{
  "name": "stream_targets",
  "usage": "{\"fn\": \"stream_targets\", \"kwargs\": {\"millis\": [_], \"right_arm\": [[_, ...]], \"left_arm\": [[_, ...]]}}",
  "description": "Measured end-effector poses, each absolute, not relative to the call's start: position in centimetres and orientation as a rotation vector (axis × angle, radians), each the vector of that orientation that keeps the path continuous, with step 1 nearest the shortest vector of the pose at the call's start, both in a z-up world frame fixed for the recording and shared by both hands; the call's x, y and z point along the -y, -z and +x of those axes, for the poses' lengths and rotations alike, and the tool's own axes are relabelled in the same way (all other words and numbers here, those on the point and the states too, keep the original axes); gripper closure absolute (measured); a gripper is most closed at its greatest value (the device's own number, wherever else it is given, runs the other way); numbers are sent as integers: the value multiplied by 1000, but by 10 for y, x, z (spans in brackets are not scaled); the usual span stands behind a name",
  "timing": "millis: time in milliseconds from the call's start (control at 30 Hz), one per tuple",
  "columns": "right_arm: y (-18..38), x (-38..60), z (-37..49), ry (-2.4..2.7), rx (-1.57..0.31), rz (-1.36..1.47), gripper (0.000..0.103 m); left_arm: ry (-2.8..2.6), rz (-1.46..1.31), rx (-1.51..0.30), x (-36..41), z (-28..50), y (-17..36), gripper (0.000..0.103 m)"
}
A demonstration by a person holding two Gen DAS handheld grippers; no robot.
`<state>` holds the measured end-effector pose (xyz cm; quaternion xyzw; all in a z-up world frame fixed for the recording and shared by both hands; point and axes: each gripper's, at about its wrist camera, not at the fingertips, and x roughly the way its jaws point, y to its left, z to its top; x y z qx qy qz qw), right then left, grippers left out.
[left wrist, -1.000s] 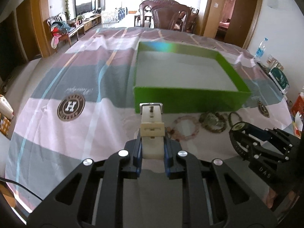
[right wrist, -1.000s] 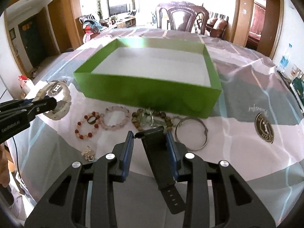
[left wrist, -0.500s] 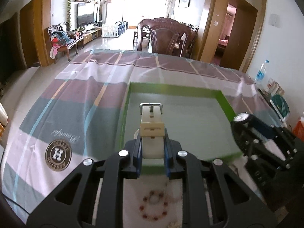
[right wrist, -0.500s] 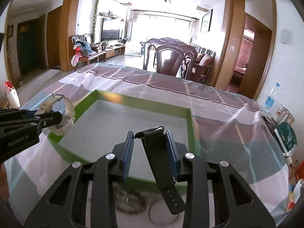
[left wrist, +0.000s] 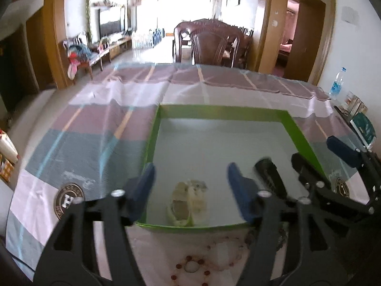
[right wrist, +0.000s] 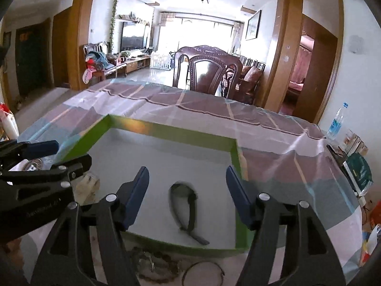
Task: Organize jewelry
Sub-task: 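Carry both watches into the green box and open both grippers to release them, then grasp the gold flower brooch with the left gripper while the right gripper grasps the silver bangle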
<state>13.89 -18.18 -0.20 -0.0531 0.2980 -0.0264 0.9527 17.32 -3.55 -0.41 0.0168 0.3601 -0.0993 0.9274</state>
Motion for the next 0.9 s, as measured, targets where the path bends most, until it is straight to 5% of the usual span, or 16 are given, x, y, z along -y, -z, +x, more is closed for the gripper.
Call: {"fn": "stream_targets", "kwargs": {"millis": [333, 400, 533, 900], "right_arm": [[7, 225, 70, 102, -706, -6, 31], [22, 229, 62, 103, -744, -9, 35], [55, 234, 69, 108, -859, 5, 64], [98, 205, 80, 75, -998, -81, 65]], "left_arm": [[166, 91, -768, -11, 103, 8, 31], [171, 92, -809, -17, 97, 20, 37], [195, 113, -887, -11, 95, 47, 47], [234, 149, -920, 4, 85, 67, 42]]}}
